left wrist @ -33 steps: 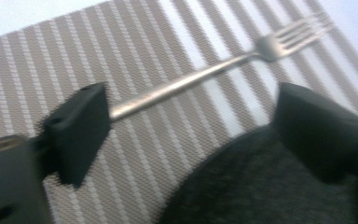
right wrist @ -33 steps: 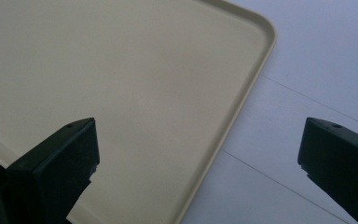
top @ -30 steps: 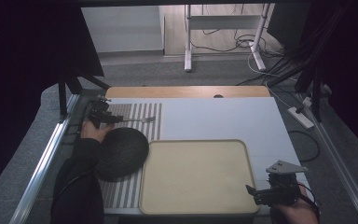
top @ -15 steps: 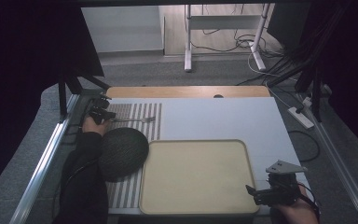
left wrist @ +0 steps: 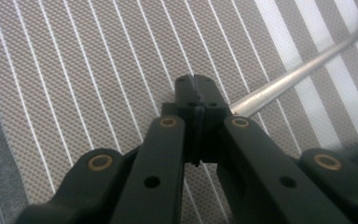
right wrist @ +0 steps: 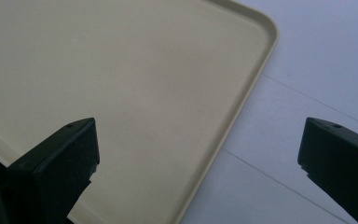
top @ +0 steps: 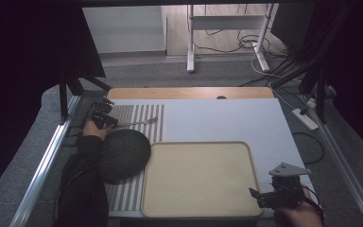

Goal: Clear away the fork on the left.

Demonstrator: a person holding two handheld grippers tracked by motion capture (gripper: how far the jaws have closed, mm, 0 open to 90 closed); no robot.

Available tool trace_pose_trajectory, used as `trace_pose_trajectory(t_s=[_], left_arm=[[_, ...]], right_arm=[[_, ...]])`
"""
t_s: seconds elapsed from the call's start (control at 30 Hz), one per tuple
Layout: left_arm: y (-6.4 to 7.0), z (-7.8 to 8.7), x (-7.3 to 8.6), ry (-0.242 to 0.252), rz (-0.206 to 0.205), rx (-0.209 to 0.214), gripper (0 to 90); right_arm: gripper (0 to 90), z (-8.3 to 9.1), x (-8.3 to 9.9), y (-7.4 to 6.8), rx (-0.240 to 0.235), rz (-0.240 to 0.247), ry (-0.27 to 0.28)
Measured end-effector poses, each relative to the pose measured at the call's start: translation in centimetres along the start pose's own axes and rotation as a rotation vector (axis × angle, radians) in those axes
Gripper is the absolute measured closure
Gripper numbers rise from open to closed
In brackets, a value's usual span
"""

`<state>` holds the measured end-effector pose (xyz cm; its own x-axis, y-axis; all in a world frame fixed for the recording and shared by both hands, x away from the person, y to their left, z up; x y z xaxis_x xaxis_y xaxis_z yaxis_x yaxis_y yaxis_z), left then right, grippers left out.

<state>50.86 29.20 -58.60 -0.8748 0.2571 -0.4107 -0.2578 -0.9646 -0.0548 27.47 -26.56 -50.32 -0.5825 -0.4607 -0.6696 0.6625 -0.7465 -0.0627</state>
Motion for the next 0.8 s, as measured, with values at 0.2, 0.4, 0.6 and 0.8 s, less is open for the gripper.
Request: trace_pose_trajectory(t_s=[0.2, 0.4, 0.6, 0.8], left_arm=[[0.9, 0.6, 0.9, -0.034, -0.025, 0.041, 89.2], [1.5, 0.9, 1.3, -0.053, -0.043, 0.058, 89.1], [1.0, 1.2, 0.9, -0.016, 0.009, 0.083, 71.9], [1.7, 1.7, -0.2, 0.045, 0.007, 0.107, 41.4]], right_arm=[[0.0, 0.0, 0.0, 0.0, 0.0, 0.002, 0.0], [0.0, -0.1, 0.0, -0.1, 0.0, 0.007, -0.004], [0.0, -0.1, 0.0, -0.1, 0.001, 0.009, -0.005], [0.0, -0.1, 0.0, -0.1, 0.001, 0.012, -0.007]])
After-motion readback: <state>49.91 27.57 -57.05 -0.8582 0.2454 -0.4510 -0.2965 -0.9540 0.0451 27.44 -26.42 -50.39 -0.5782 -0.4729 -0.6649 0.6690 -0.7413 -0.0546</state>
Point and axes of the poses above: each handheld gripper's, and its own axes: z roughly backward along the jaws, x roughly out of its underside, y roughly to its right, the point moved 7 cm from there along -z, roughly forward along the jaws, and after that the axes turned 9 degrees about -x, right-handed, at the moved point
